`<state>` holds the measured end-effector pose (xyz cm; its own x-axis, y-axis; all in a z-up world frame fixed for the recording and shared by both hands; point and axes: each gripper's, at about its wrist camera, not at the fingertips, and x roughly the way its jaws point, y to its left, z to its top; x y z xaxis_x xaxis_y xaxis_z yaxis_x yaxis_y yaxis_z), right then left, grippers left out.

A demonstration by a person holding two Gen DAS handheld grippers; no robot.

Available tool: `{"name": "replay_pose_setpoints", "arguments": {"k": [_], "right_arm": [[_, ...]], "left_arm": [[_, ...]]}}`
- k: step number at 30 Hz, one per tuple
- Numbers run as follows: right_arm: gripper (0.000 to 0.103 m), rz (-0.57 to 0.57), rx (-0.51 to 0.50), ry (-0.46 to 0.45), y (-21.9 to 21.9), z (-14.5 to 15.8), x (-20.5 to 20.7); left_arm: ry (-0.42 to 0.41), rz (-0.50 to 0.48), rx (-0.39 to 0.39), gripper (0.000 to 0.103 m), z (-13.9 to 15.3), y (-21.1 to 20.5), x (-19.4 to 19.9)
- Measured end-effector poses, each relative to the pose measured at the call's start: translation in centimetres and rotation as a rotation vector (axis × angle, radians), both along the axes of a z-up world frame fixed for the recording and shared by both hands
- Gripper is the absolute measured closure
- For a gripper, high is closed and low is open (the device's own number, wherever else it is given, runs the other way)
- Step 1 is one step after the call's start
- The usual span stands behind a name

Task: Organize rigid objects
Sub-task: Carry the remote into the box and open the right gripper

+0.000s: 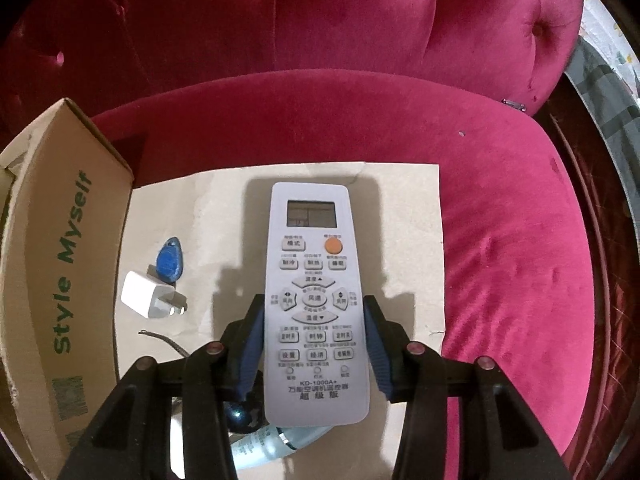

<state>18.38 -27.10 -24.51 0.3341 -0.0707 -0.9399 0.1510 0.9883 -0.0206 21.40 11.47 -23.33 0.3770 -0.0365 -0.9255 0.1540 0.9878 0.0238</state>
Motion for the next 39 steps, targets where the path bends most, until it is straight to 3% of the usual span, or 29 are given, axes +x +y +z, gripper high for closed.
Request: {"name": "replay_pose_setpoints", "arguments": {"k": [19,28,39], "right_arm": [[0.053,0.079,-0.015,-0.064,5.2,7.2,-1.4],[0.054,0.156,0.002,-0.1,9.8,10.5,-1.5],[0.054,0.271,0.032,-0.131,16.4,12.0,-0.6]], "left_arm": [[0.0,0.002,-0.004,0.089,0.1,0.1,0.0],[0.002,0.001,-0.019,0.089,0.1,0.5,0.1],[0.003,0.004,-0.03,0.089,0.0,0.8,0.1]]}}
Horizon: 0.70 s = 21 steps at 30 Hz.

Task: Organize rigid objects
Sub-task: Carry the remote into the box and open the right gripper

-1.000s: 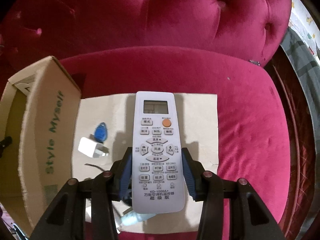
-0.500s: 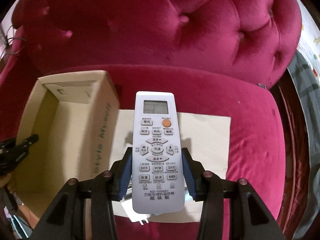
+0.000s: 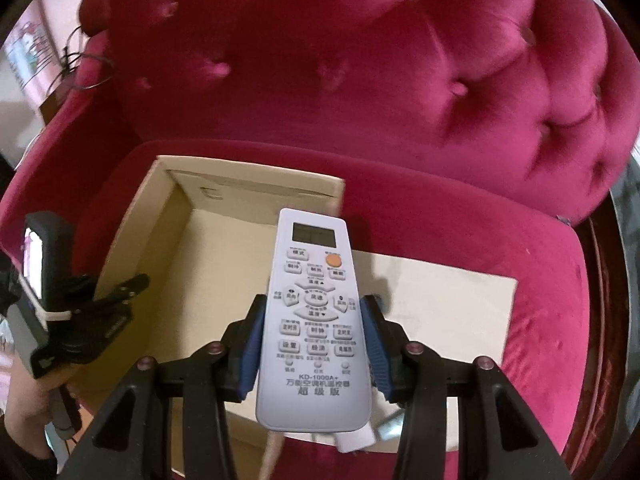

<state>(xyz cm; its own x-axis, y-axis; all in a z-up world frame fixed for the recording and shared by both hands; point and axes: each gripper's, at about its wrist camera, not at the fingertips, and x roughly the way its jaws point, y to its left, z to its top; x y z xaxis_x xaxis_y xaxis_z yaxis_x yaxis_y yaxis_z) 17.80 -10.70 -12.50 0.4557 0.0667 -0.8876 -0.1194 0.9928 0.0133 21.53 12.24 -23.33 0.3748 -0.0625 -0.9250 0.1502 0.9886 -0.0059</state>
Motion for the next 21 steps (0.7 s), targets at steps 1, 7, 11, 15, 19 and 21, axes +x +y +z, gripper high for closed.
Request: {"name": "replay_pose_setpoints", "arguments": {"k": [1,7,11,15,19,21], "right_arm": [[0.054,0.017,0.002,-0.001,0.8,0.0,0.1],[0.054,0.071,0.022,0.023,4.3,-1.8,0.9],[0.054,0.096,0.032,0.046,6.3,-3.2,1.4],[0.054,0.115,0.032,0.067,8.0,-4.7,2.0],[0.054,0.116,0.037,0.088,9.0,-6.1,2.7],[0.054,0.112,0.043,0.099,9.4,-6.8,3.1]], "left_arm": [[0.0,-0.001,-0.001,0.089,0.0,0.0,0.0],[0.007,0.002,-0.016,0.089,0.1,0.4,0.2],[0.007,0.0,-0.014,0.089,0.1,0.4,0.2],[0.013,-0.006,-0.016,0.089,0.1,0.4,0.3],[0.014,-0.005,-0.014,0.088,0.1,0.4,0.2],[0.014,-0.002,-0.013,0.088,0.1,0.4,0.2]]}}
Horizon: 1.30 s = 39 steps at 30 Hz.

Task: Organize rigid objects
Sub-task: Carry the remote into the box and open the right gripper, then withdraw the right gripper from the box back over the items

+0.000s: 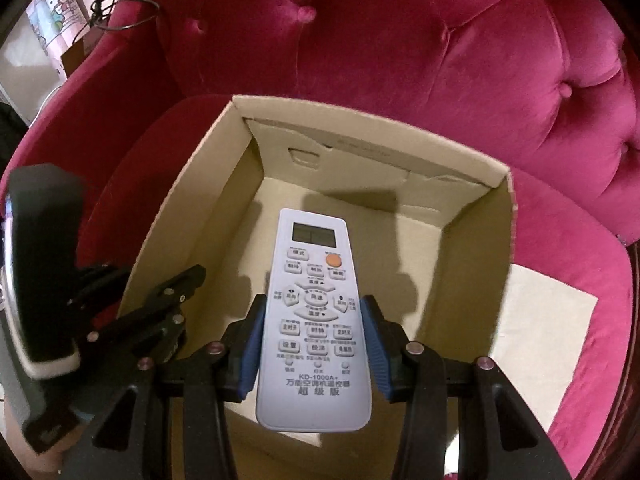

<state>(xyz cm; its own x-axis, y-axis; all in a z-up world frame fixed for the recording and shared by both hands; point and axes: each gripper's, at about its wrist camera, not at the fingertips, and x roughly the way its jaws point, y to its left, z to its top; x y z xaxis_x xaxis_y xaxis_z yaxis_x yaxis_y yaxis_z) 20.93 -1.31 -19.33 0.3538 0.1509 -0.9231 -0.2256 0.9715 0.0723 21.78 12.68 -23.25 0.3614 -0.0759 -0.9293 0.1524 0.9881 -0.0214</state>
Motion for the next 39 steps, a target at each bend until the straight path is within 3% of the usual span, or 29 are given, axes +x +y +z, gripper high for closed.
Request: {"name": "replay_pose_setpoints", "arguments": {"k": [22,39], "right_arm": [[0.052,-0.043,0.072,0.147,-0.5,-5.3,3.1],[0.042,-0.067,0.039,0.046,-1.2,-0.9,1.8]], "left_arm": [[0.001,0.0,0.014,0.088,-0.1,-0.4,0.0],[0.0,-0.006,0.017,0.088,-0.2,-0.5,0.0]]}}
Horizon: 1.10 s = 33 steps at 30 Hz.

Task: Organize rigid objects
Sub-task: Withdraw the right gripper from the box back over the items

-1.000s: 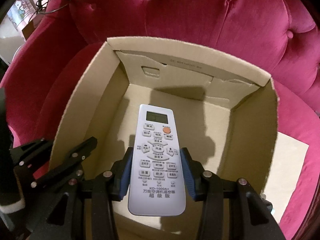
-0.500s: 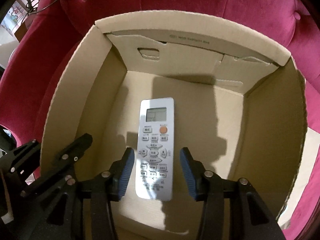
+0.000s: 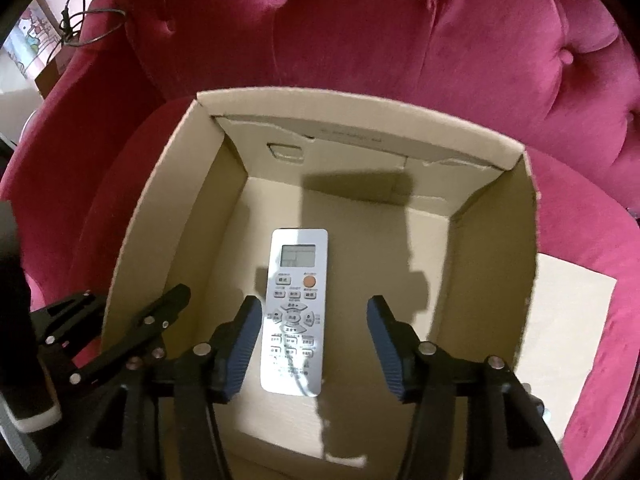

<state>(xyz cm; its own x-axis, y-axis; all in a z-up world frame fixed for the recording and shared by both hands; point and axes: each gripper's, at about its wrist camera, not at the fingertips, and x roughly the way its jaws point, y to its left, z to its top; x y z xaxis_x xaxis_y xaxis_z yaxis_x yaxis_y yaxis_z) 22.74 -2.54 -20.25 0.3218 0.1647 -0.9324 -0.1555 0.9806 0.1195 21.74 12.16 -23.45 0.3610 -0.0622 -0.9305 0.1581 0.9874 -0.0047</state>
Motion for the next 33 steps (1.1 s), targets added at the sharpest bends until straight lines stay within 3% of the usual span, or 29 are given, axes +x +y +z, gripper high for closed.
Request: {"name": "replay_pose_setpoints", "arguments": {"k": [4,8,14,25,33], "right_arm": [[0.031,0.002,-0.022,-0.032,-0.7,2.1,-1.1],[0.024,-0.016,-0.036,-0.056,-0.8,2.3,-0.9],[0.001,-0.033,-0.064,-0.118,-2.4,4.1,-1.6],[0.0,-0.107,-0.086,-0.166,-7.4,7.4,-2.2],[0.0,-0.177,-0.104,-0.161,-11.7,7.7,-3.2]], "left_arm": [[0.0,0.001,-0.001,0.088,0.0,0.0,0.0],[-0.002,-0.001,0.008,0.089,-0.1,-0.2,-0.1],[-0.002,0.001,0.018,0.089,0.0,-0.4,-0.1],[-0.004,0.0,0.025,0.089,0.0,-0.7,-0.2],[-0.003,0.003,0.021,0.089,0.0,-0.5,-0.2]]}}
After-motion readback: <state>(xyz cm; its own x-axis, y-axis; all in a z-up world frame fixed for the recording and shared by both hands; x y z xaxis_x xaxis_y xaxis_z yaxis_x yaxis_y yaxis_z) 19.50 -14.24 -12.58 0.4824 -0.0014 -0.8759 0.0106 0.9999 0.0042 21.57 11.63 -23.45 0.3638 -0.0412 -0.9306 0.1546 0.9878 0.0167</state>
